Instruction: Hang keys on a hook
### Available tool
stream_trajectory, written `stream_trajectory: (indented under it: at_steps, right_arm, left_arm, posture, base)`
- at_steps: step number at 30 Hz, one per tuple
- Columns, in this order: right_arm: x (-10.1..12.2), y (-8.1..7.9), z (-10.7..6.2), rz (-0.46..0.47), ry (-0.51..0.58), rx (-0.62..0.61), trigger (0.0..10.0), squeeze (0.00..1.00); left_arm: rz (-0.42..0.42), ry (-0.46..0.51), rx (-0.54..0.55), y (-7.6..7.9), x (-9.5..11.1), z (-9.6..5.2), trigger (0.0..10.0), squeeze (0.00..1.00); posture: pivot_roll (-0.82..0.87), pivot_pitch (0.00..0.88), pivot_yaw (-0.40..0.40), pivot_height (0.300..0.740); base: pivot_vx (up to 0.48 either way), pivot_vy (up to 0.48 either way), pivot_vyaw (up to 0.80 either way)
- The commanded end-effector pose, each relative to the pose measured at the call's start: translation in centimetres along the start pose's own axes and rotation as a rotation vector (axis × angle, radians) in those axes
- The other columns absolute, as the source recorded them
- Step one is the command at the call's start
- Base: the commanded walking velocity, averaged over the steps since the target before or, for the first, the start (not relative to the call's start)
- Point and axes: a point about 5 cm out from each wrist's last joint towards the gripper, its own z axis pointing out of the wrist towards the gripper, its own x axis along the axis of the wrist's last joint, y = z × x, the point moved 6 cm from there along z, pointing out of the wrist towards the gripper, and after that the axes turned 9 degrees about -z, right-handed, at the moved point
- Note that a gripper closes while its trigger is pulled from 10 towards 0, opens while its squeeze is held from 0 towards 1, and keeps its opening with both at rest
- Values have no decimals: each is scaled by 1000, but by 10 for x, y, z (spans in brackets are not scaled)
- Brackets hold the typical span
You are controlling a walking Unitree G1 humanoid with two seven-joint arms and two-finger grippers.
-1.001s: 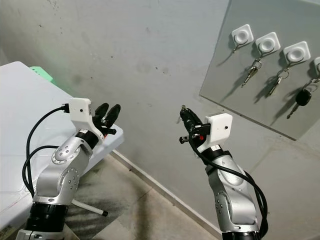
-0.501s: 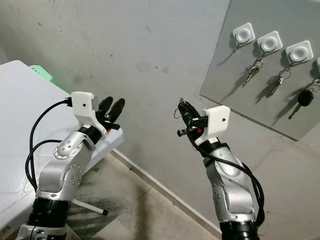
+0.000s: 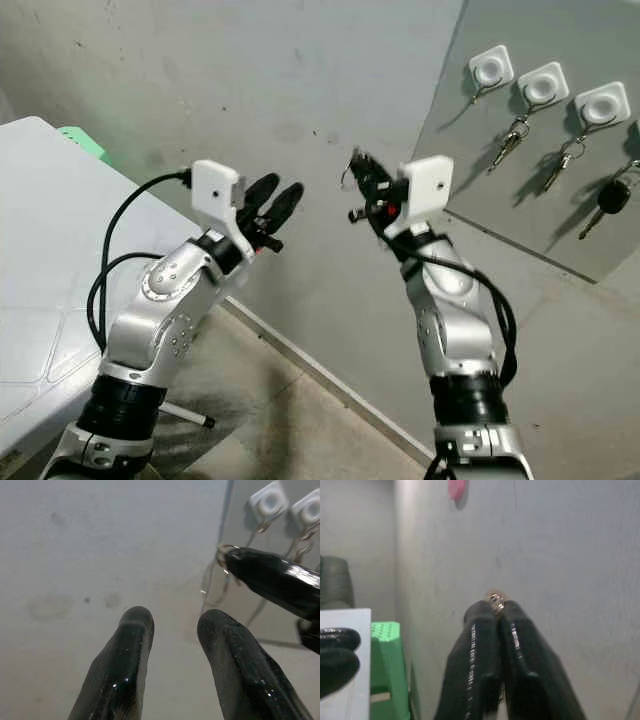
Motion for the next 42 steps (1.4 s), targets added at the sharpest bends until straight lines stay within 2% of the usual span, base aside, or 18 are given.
stream_trajectory:
  at_steps: [1,4,9,16,26,42]
  right_arm:
    - [3,12,2,-24,9,-35,10000,0]
    - [6,22,7,-33,18,-54,10000,0]
    - [6,27,11,-37,23,-59,10000,0]
    - [15,48,22,-79,40,-80,10000,0]
    - [37,67,32,-130,94,-106,10000,0]
    - [51,106,20,-190,116,-193,10000,0]
  left_arm:
    - [5,22,-47,12,8,5,10000,0]
    - [4,39,-76,20,15,7,10000,0]
    - [-2,51,-99,25,20,8,10000,0]
    - [7,76,-169,43,32,9,10000,0]
    - [0,73,-180,47,34,7,10000,0]
    - [-32,66,-178,47,33,6,10000,0]
  posture:
    - [134,0,-72,736]
    - [132,0,-69,736]
    - [129,0,-67,736]
    - [129,0,-64,736]
    - [128,0,-66,736]
    - [119,0,-56,736]
  base:
    - [0,0,0]
    - [0,0,0]
    - [0,0,0]
    - [0,0,0]
    - [0,0,0]
    - [0,0,0]
